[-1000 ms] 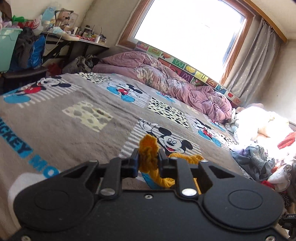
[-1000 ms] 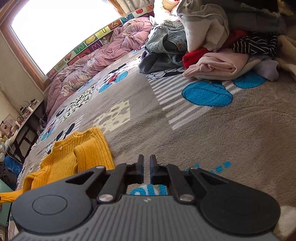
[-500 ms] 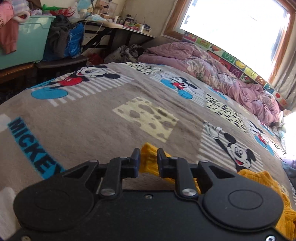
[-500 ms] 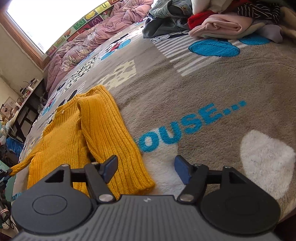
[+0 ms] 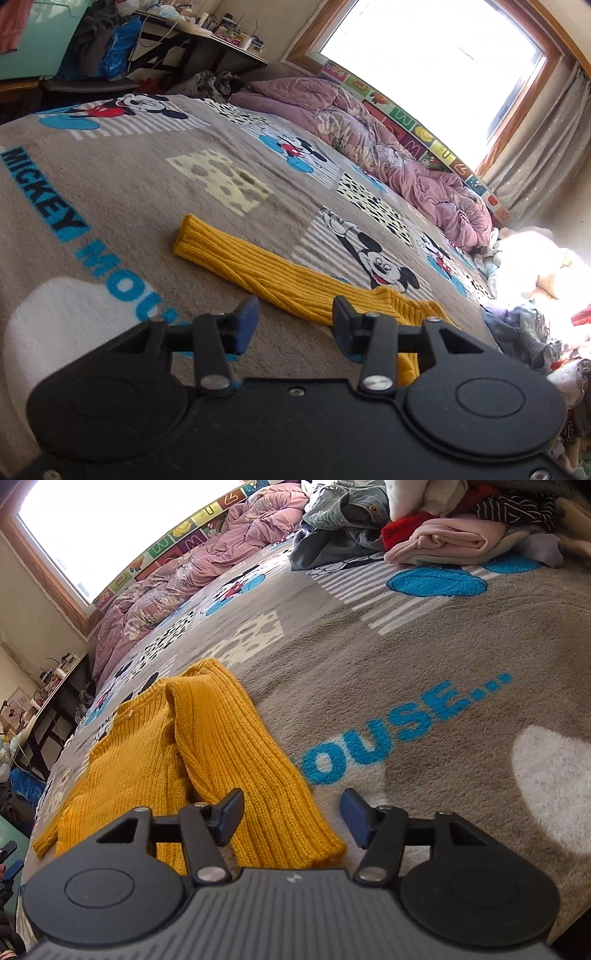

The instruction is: Fold clothes

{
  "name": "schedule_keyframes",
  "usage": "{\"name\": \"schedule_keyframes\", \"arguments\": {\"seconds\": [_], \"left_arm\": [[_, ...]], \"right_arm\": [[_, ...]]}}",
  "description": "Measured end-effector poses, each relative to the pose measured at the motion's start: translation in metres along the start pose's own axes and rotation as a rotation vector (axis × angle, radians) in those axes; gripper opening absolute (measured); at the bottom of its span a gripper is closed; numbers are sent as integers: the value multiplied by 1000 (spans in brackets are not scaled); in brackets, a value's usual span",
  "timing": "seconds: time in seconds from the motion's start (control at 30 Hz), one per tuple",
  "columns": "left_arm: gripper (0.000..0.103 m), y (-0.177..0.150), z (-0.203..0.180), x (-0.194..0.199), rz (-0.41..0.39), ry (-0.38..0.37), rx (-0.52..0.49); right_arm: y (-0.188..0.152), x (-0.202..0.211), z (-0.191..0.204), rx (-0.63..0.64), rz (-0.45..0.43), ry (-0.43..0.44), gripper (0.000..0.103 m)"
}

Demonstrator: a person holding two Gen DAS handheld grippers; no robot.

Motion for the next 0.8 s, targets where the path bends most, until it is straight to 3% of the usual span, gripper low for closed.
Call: {"name": "schedule_keyframes", "arguments": {"seconds": [0.13,0.27,0.47,0.63,0.8], "left_arm": [[42,-23,-11,-4,42,-12,-43],[42,-35,-18,-9,66,-51,-69],[42,-40,-19,-17,94,-82,-67],[42,-46,-22,-24,116,-97,-81],[42,-51,-26,-30,135,-103,-121]], "right_arm": [[0,5,10,75,-11,-1,12],[27,22,-4,105,-74,-40,11],[102,40,-45,165,-145,-118,11],[155,31,-56,286,-140,-165,11],[179,5,-60,381,-71,-208,11]]}}
Point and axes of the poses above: each gripper's, at about its wrist camera, not at the fingertips, and x roughly against the way its jaws point, z to its left, y to its top, the point moved 4 cm from there along -x, roughly the way its jaws point, and after that the axes turned 11 degrees about x, right-handed, at the moved point
